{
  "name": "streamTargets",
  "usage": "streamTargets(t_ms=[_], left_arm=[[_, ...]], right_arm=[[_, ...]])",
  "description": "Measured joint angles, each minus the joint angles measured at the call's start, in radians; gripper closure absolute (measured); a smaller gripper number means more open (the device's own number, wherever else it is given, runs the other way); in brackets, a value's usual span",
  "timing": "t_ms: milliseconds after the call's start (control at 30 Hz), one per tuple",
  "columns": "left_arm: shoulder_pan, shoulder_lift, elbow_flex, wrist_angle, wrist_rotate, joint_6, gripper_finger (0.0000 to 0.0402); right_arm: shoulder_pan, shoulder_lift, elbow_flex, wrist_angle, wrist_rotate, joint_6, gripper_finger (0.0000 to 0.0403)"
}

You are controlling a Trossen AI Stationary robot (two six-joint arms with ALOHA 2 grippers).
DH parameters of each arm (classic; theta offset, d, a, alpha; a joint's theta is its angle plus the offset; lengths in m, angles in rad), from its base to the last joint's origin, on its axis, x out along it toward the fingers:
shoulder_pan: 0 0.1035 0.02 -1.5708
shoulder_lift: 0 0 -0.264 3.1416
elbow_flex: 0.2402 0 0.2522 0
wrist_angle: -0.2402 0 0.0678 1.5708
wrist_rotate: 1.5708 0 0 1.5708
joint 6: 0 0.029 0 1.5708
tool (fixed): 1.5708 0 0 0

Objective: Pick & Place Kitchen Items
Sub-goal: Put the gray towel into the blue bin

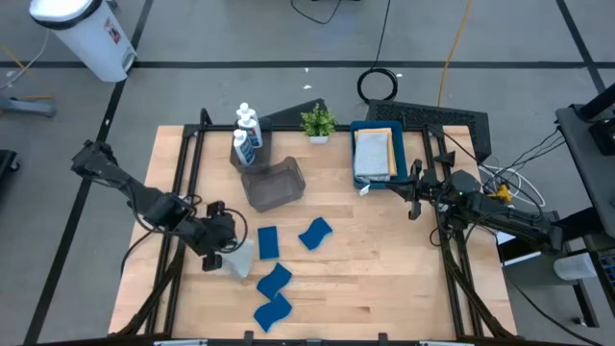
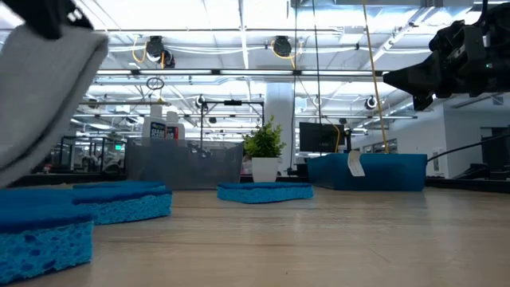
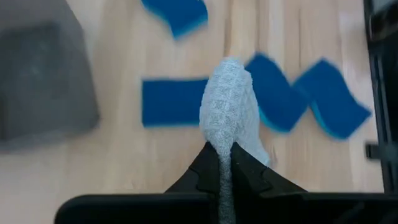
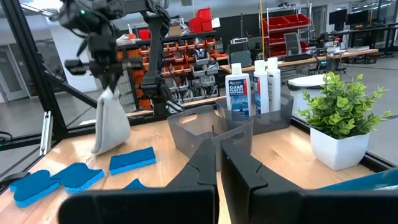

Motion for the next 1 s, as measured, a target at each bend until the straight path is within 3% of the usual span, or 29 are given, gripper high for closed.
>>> streamTargets(t_ms=[333, 733, 1000], left_arm=[[0.002, 0.007, 0.085, 0.063, -0.327, 0.100, 0.0390], [0.053, 0.031, 0.085, 0.224, -0.353, 0.165, 0.0390], [0.158, 0.089, 0.086, 0.407, -0.310, 0.256, 0.0385]], right_arm=[[0.000, 0.000, 0.000, 0.000, 0.000, -0.011, 0.0403], [0.000, 0.000, 0.000, 0.001, 0.001, -0.084, 0.0403], [-0.002, 0.000, 0.000, 0.085, 0.080, -0.640, 0.0403]])
